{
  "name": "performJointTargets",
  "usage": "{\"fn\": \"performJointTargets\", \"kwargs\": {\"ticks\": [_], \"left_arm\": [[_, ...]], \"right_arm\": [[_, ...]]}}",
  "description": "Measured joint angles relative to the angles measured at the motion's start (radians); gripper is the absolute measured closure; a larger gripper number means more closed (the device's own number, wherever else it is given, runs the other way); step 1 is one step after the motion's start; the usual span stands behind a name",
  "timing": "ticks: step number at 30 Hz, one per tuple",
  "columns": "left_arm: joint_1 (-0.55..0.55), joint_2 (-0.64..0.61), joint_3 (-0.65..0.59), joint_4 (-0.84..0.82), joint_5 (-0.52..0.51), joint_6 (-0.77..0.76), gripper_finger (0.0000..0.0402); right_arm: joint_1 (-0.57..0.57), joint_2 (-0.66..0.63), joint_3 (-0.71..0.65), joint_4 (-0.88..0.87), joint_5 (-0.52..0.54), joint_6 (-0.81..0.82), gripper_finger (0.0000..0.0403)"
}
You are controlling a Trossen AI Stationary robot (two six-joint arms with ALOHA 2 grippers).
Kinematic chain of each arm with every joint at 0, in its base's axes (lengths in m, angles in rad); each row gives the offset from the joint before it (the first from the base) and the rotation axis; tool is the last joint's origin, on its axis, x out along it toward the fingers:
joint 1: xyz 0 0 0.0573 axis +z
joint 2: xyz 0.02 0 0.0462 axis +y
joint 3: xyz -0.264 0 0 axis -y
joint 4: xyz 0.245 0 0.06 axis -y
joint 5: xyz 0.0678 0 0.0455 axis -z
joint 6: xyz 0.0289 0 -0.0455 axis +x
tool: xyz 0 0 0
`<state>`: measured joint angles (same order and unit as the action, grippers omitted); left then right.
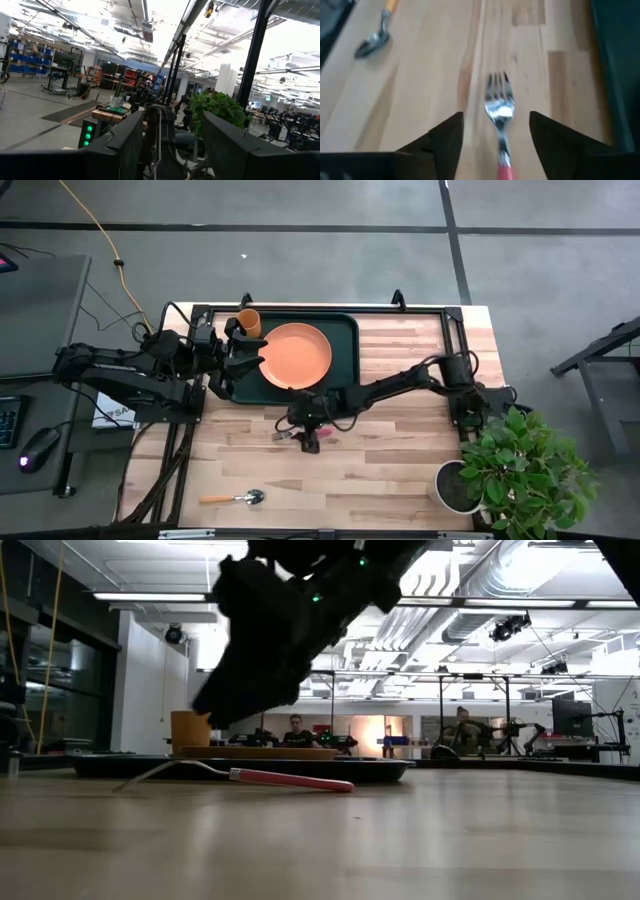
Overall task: Pick and place plate/cup/fork/spoon on tray
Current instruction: Put the pink fork on the black serving tray
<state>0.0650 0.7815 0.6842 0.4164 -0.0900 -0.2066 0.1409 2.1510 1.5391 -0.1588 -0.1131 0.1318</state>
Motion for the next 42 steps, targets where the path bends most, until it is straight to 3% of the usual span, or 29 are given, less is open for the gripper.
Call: {"fn": "performJointTargets", "kwargs": {"ticks": [5, 13, 18, 31, 35, 42], "left_arm": [[0.0, 0.0, 0.0, 0.0, 0.0, -0.002, 0.0216], [0.0, 0.0, 0.0, 0.0, 0.0, -0.003, 0.0216], [0.0, 0.0, 0.0, 0.0, 0.0, -0.003, 0.0216], [0.0, 0.0, 0.0, 0.0, 0.0, 0.0, 0.0216], [0.0, 0.0, 0.0, 0.0, 0.0, 0.0, 0.0216], [0.0, 0.0, 0.0, 0.0, 0.0, 0.0, 0.0216]], "right_arm": [[0.024, 0.049, 0.0, -0.002, 0.041, 0.018, 0.0165], [0.05, 0.091, 0.0, -0.023, 0.087, 0.009, 0.018], [0.058, 0.089, 0.001, -0.052, 0.161, -0.06, 0.0218], [0.055, 0.086, 0.002, -0.067, 0.167, -0.072, 0.0377], [0.053, 0.065, 0.0, -0.115, 0.161, -0.088, 0.0378], [0.035, -0.034, -0.015, -0.388, 0.127, -0.164, 0.0378]]}}
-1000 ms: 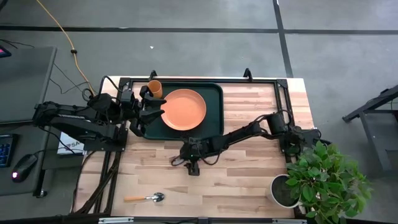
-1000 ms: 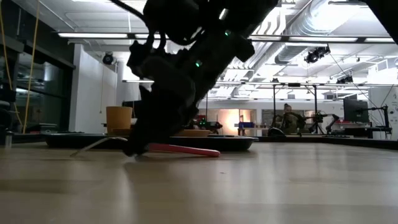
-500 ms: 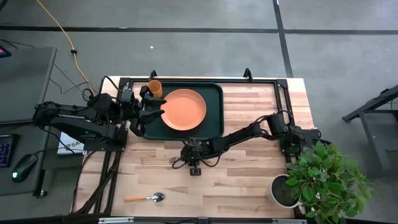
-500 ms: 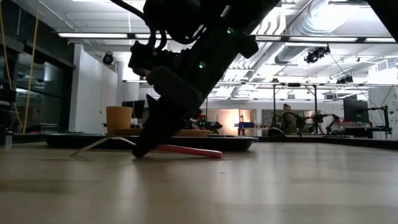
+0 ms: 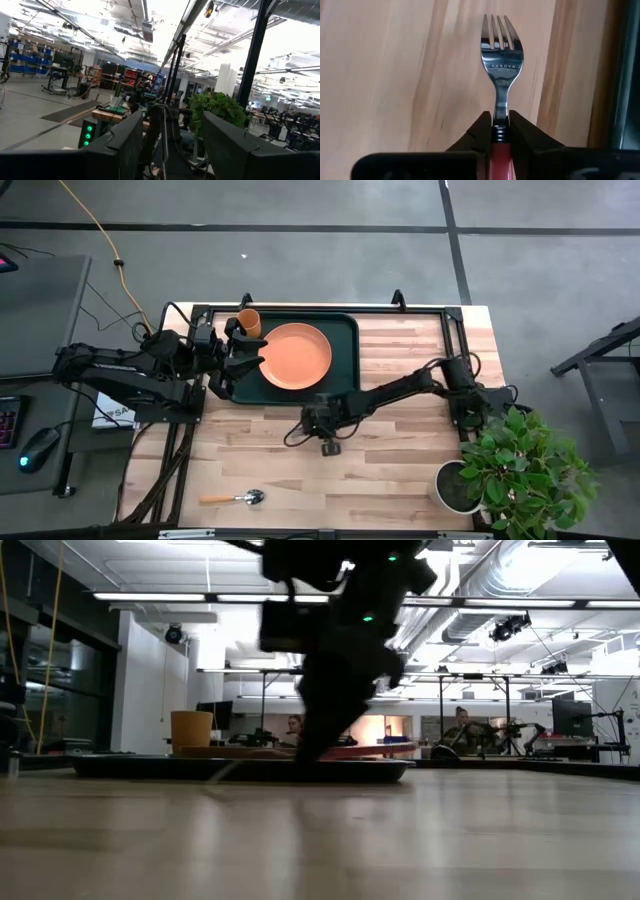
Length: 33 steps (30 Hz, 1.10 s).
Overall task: Pick and place plate/cup/fork/spoon on tray
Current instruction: Put the pink fork on the black serving tray
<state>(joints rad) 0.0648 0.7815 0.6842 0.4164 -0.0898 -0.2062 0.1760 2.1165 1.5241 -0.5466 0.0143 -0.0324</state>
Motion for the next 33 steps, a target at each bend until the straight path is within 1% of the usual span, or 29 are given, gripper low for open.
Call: {"fn": "performJointTargets", "kwargs": {"ticks": [3, 6, 8, 12, 15, 17, 20, 22, 25, 29, 33], "left_arm": [[0.0, 0.0, 0.0, 0.0, 0.0, 0.0, 0.0216], [0.0, 0.0, 0.0, 0.001, 0.0, 0.014, 0.0216], [0.0, 0.0, 0.0, 0.0, 0.0, 0.033, 0.0216], [0.0, 0.002, 0.0, 0.0, 0.0, 0.039, 0.0216], [0.0, 0.02, 0.0, 0.0, 0.0, 0.088, 0.0216], [0.0, 0.043, 0.0, 0.001, 0.0, 0.137, 0.0216], [0.0, 0.1, 0.0, 0.002, 0.0, 0.173, 0.0216], [-0.001, 0.145, 0.0, 0.011, 0.0, 0.168, 0.0216], [-0.001, 0.224, 0.0, 0.091, 0.017, 0.126, 0.0216], [-0.001, 0.328, 0.0, 0.249, 0.079, 0.075, 0.0216], [-0.003, 0.385, 0.0, 0.341, 0.143, 0.05, 0.0216]], "right_arm": [[-0.007, -0.084, -0.09, -0.013, -0.059, 0.009, 0.0378], [-0.006, -0.21, -0.239, 0.012, -0.071, 0.062, 0.0378], [-0.002, -0.315, -0.357, 0.074, -0.081, 0.136, 0.0378], [0.01, -0.548, -0.581, 0.3, -0.098, 0.346, 0.0378], [0.015, -0.688, -0.703, 0.552, -0.09, 0.483, 0.0378], [0.014, -0.751, -0.755, 0.732, -0.055, 0.527, 0.0378], [0.006, -0.793, -0.783, 0.922, 0.026, 0.529, 0.0378], [-0.009, -0.799, -0.773, 0.993, 0.043, 0.519, 0.0378], [-0.028, -0.787, -0.727, 1.04, 0.009, 0.473, 0.0378], [-0.045, -0.782, -0.657, 1.045, -0.042, 0.394, 0.0378], [-0.059, -0.782, -0.604, 1.048, -0.093, 0.364, 0.0378]]}}
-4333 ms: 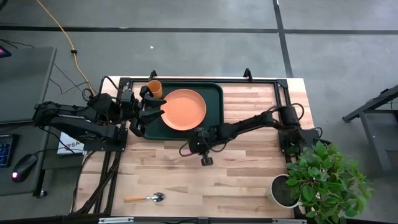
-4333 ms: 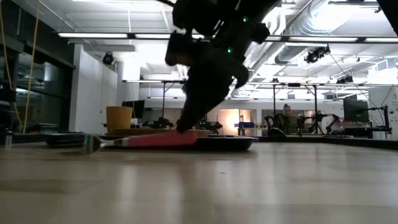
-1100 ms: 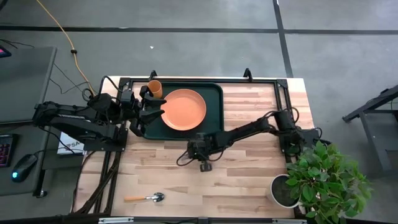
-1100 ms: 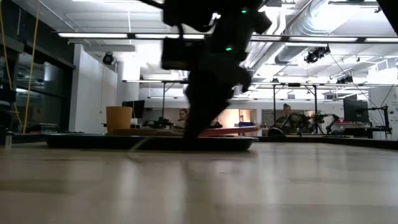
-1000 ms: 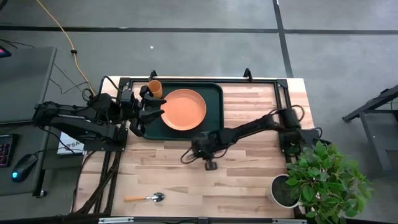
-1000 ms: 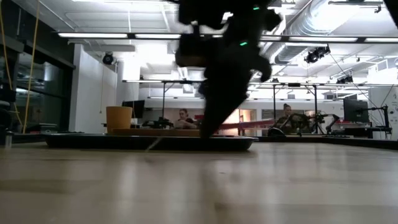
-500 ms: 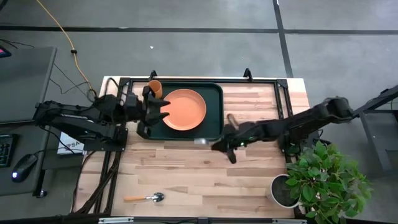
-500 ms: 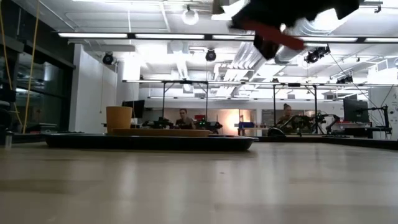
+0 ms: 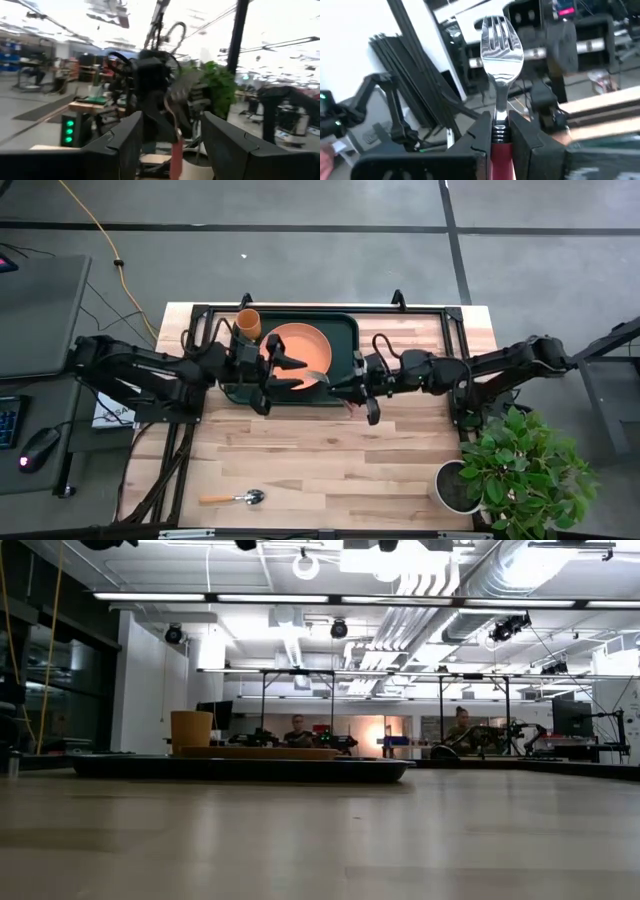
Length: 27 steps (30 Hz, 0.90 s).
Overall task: Pick and place plate/cup/fork/spoon on tray
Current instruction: Put the pink fork on the black serving tray
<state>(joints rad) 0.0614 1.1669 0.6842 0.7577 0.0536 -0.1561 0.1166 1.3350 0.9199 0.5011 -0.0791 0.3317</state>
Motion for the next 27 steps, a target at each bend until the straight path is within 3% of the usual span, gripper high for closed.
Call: {"fn": "performJointTargets", "kwargs": {"ticks": [4, 11, 16, 23, 27], "left_arm": [[-0.02, 0.027, 0.018, 0.022, 0.01, 0.01, 0.0216], [-0.038, 0.126, 0.123, 0.027, -0.039, 0.196, 0.0216], [-0.036, 0.185, 0.186, 0.022, -0.04, 0.231, 0.0216], [-0.036, 0.195, 0.201, 0.025, 0.056, 0.257, 0.022], [-0.038, 0.191, 0.202, 0.028, 0.097, 0.256, 0.0255]], "right_arm": [[-0.002, 0.0, 0.025, 0.0, -0.028, 0.001, 0.0378], [-0.001, 0.01, 0.029, -0.016, -0.083, 0.071, 0.0378], [0.007, 0.009, 0.029, -0.003, -0.112, 0.09, 0.0378], [0.01, 0.008, 0.029, 0.008, -0.201, 0.142, 0.0378], [0.008, 0.008, 0.029, 0.021, -0.214, 0.166, 0.0378]]}}
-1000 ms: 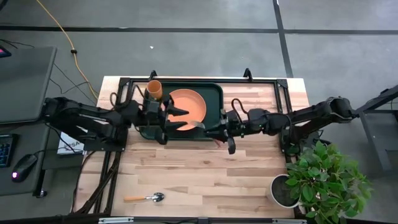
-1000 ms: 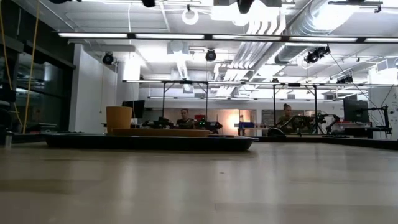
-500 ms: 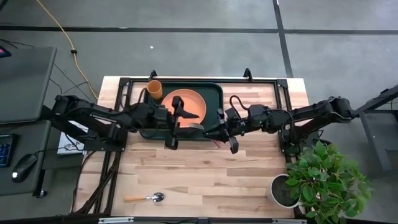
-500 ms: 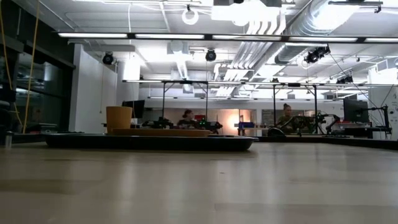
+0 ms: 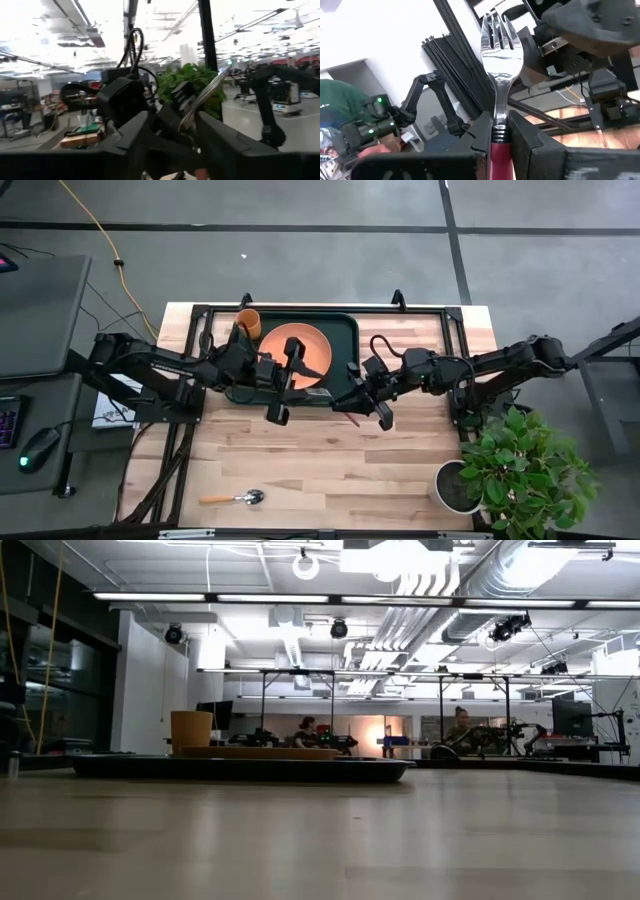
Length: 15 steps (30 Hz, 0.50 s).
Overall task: Pick and place plate/cup/fork/spoon on tray
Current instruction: Put the pink fork on the black serving tray
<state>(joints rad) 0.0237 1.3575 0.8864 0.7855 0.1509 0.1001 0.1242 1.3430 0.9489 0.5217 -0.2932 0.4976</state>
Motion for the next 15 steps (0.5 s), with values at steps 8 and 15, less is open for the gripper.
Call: {"fn": "performJointTargets", "kwargs": {"ticks": [8, 15], "left_arm": [[-0.03, 0.0, 0.0, 0.0, -0.001, 0.011, 0.0388], [-0.061, 0.0, 0.0, 0.003, -0.043, 0.009, 0.0356]], "right_arm": [[-0.001, 0.0, 0.0, -0.01, 0.003, 0.012, 0.0378], [-0.021, -0.001, 0.0, -0.019, -0.015, 0.071, 0.0378]]}}
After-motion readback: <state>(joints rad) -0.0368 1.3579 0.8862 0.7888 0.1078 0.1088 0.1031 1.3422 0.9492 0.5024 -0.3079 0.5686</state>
